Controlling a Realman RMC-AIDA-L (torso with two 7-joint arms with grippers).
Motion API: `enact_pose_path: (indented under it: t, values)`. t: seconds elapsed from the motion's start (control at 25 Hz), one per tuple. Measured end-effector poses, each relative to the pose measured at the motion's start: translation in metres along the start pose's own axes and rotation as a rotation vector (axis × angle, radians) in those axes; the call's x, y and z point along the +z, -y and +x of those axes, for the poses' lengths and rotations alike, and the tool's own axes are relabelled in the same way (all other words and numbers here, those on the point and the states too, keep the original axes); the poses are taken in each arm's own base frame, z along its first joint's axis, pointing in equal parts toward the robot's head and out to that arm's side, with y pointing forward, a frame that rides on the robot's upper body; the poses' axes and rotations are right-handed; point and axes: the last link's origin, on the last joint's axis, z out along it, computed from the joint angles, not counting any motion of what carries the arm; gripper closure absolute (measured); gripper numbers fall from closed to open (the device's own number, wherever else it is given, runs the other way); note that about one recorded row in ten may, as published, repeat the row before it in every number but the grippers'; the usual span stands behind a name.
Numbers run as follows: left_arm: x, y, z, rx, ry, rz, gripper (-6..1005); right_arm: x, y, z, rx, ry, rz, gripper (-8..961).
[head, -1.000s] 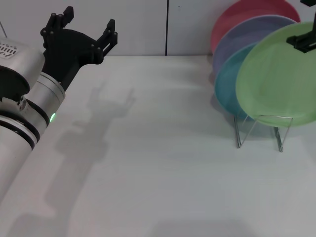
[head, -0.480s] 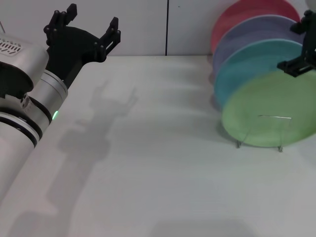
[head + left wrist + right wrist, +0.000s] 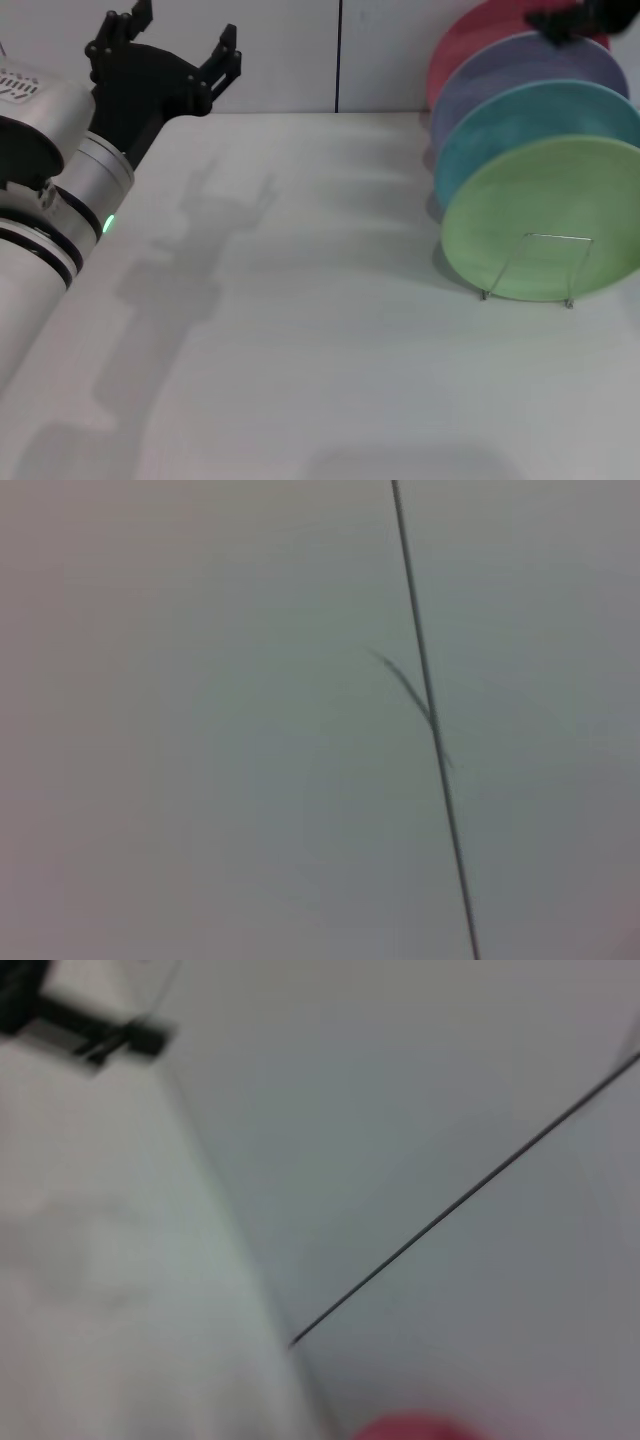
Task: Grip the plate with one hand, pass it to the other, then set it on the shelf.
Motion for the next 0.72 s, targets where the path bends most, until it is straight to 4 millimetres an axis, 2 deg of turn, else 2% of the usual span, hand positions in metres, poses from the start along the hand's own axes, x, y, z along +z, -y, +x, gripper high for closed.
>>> enact_pose_path:
  t: [0.12,0.28,0.32,0.36,0.44,0.48,0.52,0.56,0.64,0.72]
  values:
    - [0.0,0.008,0.0,0.003,-0.011,0.028,137,-0.005,0.013,0.008,0.062,0.155,0.092,185]
    - [-0.003,0.017,-0.003,0.007,-0.026,0.068,137,-0.008,0.015,0.034,0.207,0.391,0.049,185]
    - [-0.007,0.026,-0.006,0.009,-0.039,0.107,137,-0.012,0.011,0.052,0.276,0.554,0.013,186]
    - [-0.007,0.026,-0.006,0.009,-0.039,0.107,137,-0.012,0.011,0.052,0.276,0.554,0.013,186]
    - [-0.012,0.035,-0.01,0.008,-0.045,0.146,137,-0.023,0.009,0.069,0.309,0.743,0.046,186]
    - [-0.015,0.041,-0.013,0.006,-0.047,0.17,137,-0.031,0.007,0.079,0.316,0.824,0.075,186]
    - [-0.02,0.049,-0.018,-0.006,-0.057,0.208,137,-0.052,0.003,0.1,0.342,0.984,0.166,186]
    - [-0.02,0.049,-0.018,-0.006,-0.057,0.208,137,-0.052,0.003,0.1,0.342,0.984,0.166,186]
    - [-0.027,0.056,-0.025,-0.021,-0.068,0.243,137,-0.065,-0.007,0.123,0.354,1.087,0.254,186]
    - [-0.034,0.063,-0.031,-0.033,-0.086,0.279,137,-0.068,-0.02,0.149,0.369,1.174,0.36,187]
